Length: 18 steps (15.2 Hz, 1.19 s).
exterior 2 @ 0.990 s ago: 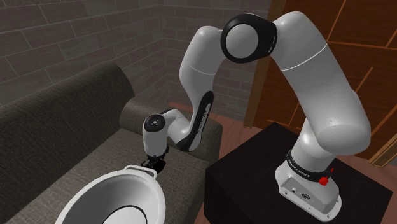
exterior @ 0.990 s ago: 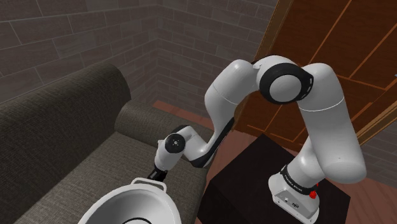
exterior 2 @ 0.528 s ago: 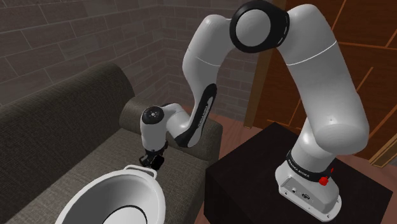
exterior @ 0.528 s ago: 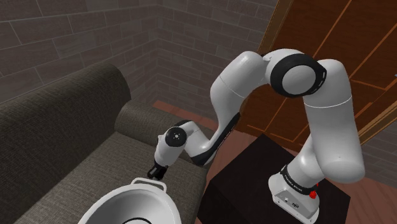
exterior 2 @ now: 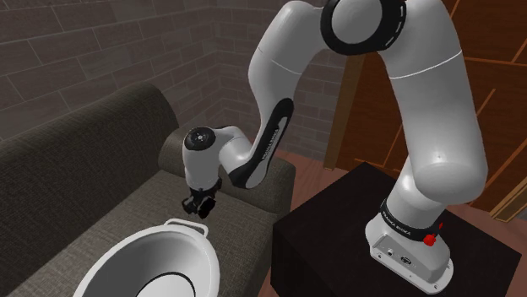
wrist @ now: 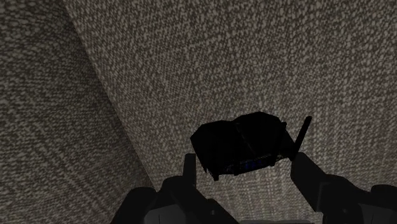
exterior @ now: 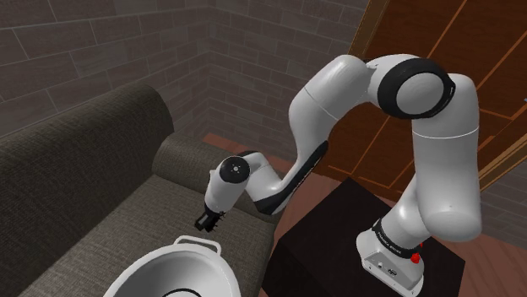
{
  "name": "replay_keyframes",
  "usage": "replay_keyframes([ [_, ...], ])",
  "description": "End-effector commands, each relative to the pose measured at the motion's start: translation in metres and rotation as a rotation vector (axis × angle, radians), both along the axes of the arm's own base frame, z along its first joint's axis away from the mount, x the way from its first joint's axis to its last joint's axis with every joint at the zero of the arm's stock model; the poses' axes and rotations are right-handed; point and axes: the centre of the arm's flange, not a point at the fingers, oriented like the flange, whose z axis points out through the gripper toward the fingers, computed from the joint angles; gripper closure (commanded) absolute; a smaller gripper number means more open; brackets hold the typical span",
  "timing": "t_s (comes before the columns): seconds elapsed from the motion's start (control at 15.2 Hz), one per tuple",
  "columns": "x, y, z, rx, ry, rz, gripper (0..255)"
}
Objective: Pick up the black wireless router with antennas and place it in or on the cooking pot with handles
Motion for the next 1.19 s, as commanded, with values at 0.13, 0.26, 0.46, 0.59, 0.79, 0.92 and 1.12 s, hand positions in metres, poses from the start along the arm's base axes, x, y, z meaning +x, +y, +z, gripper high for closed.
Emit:
replay_keyframes([
  [0.13, 0.0, 0.0, 0.022, 0.0, 0.0, 0.0, 255],
  [0.26, 0.0, 0.0, 0.032, 0.0, 0.0, 0.0, 255],
  [0.46, 0.0, 0.0, 0.048, 0.0, 0.0, 0.0, 255],
  [0.59, 0.0, 0.0, 0.059, 0.0, 0.0, 0.0, 255],
  [0.79, 0.0, 0.0, 0.075, 0.0, 0.0, 0.0, 255],
  [0.92, 0.0, 0.0, 0.085, 0.0, 0.0, 0.0, 255],
  [1.12, 0.0, 0.0, 0.101, 0.0, 0.0, 0.0, 255],
])
